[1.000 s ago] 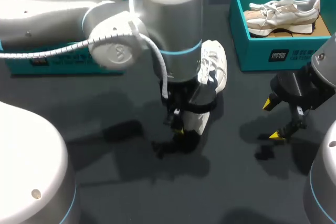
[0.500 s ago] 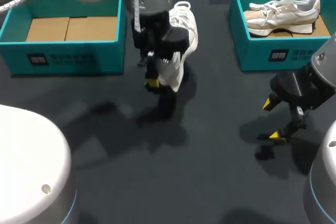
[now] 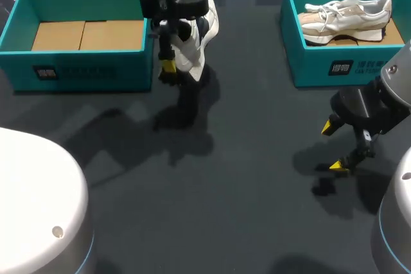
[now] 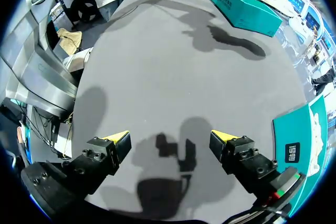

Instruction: Take the shoe out of the shoebox, open the shoe tongue, remove and reinsert the insole, then place the shoe into the shoebox

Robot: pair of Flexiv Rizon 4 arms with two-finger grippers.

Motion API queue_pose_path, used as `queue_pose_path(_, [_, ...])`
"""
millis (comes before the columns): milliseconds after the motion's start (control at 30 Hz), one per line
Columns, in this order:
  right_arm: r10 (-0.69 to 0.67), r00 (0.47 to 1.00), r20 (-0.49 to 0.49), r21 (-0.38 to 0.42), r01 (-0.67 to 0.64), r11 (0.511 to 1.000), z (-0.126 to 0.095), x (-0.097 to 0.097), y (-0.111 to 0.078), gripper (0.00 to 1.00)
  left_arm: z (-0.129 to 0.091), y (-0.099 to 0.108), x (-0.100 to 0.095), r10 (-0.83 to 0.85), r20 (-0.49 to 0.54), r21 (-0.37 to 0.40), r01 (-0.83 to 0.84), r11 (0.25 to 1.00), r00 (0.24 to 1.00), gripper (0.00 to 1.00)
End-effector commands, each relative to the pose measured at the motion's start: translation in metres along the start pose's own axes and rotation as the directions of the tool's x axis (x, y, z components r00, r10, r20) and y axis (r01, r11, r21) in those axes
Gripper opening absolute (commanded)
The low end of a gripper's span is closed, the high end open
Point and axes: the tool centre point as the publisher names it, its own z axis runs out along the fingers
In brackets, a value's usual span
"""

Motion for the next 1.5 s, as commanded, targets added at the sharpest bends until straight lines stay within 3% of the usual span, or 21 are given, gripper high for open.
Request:
queue_pose_path(33, [0.001, 1.000, 0.003, 0.003, -0.001, 1.000, 0.001, 0.002, 0.000, 1.00, -0.001, -0.001, 0.001, 0.000, 0.004, -0.003, 0.000, 1.000, 1.000, 0.00])
queue_pose_path(200, [0.001, 1.000, 0.003, 0.003, -0.001, 1.000, 0.001, 0.002, 0.000, 1.00, -0.001, -0.001, 0.001, 0.000, 0.004, -0.003, 0.000, 1.000, 1.000, 0.00])
queue_pose_path(300, [0.001, 1.000, 0.003, 0.003, -0.001, 1.000, 0.001, 0.002, 0.000, 1.00, -0.018, 0.016, -0.009, 0.001, 0.034, -0.020, 0.000, 1.000, 0.999, 0.00])
queue_pose_path(633, [0.001, 1.000, 0.003, 0.003, -0.001, 1.000, 0.001, 0.002, 0.000, 1.00, -0.074, 0.118, -0.042, -0.155, 0.076, -0.015, 0.156, 0.988, 0.985, 0.00])
queue_pose_path(933, [0.001, 1.000, 0.003, 0.003, -0.001, 1.000, 0.001, 0.002, 0.000, 1.00, -0.100, 0.197, -0.052, -0.232, 0.092, -0.051, 0.237, 0.970, 0.968, 0.00])
queue_pose_path(1133, [0.001, 1.000, 0.003, 0.003, -0.001, 1.000, 0.001, 0.002, 0.000, 1.00, -0.112, 0.250, -0.058, -0.260, 0.110, -0.142, 0.274, 0.951, 0.959, 0.00])
queue_pose_path(1500, [0.001, 1.000, 0.003, 0.003, -0.001, 1.000, 0.001, 0.002, 0.000, 1.00, -0.114, 0.255, -0.060, -0.269, 0.109, -0.138, 0.282, 0.949, 0.957, 0.00])
